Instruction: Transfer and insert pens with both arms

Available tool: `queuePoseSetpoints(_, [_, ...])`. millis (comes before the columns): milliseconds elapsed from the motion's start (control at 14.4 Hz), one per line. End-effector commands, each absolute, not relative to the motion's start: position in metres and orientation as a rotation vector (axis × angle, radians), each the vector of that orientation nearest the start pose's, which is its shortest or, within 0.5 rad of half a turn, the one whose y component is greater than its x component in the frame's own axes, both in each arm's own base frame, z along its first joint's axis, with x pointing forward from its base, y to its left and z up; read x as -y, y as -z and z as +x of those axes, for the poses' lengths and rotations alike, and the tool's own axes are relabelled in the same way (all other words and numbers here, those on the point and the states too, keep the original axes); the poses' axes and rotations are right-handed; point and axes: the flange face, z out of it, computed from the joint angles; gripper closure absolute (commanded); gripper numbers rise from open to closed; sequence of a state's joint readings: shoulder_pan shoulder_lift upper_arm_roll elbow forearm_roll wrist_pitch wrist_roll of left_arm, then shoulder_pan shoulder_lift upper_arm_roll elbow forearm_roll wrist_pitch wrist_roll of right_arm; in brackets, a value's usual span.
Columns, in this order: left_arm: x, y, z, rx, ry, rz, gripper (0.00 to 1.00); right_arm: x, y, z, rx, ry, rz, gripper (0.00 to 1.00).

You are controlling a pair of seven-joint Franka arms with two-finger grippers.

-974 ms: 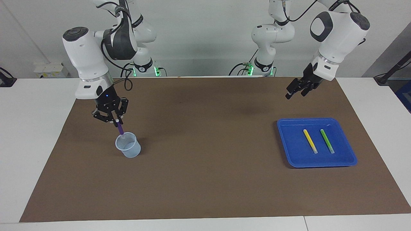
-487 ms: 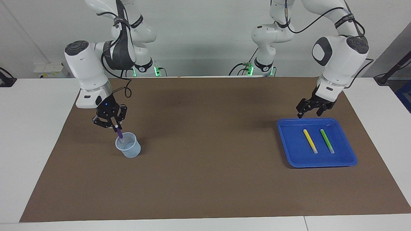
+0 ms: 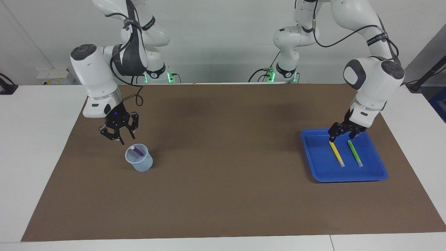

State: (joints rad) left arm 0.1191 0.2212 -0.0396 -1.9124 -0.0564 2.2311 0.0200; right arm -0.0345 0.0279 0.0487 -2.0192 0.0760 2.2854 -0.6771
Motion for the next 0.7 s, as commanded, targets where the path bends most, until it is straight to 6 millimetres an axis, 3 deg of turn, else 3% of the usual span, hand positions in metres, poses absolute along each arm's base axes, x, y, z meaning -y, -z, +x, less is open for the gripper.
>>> queuePoseSetpoints(0, [-0.069, -0.361, 0.636, 0.164, 0.140, -3.179, 0.11, -0.015, -0.474, 0.579, 0.996, 0.430, -2.958, 0.25])
queuePoseSetpoints(70, [-0.076, -0.352, 0.640, 0.180, 0.143, -3.179, 0.13, -0.018, -0.483, 0.580, 1.003, 0.442, -2.954, 0.15])
queuePoseSetpoints(209, [-0.082, -0.345, 0.637, 0.200, 0.127, -3.180, 0.20, -0.024, -0.504, 0.582, 0.948, 0.436, -2.940, 0.13])
queuePoseSetpoints(418, [-0.081, -0.333, 0.630, 0.239, 0.087, -3.195, 0.28, -0.067, -0.518, 0.578, 0.736, 0.449, -2.882, 0.13])
queuePoseSetpoints(557, [-0.078, -0.325, 0.626, 0.272, 0.065, -3.205, 0.32, -0.091, -0.532, 0.574, 0.605, 0.430, -2.869, 0.02])
queuePoseSetpoints(626, [-0.076, -0.322, 0.624, 0.300, 0.064, -3.202, 0.35, -0.095, -0.533, 0.573, 0.565, 0.407, -2.867, 0.01])
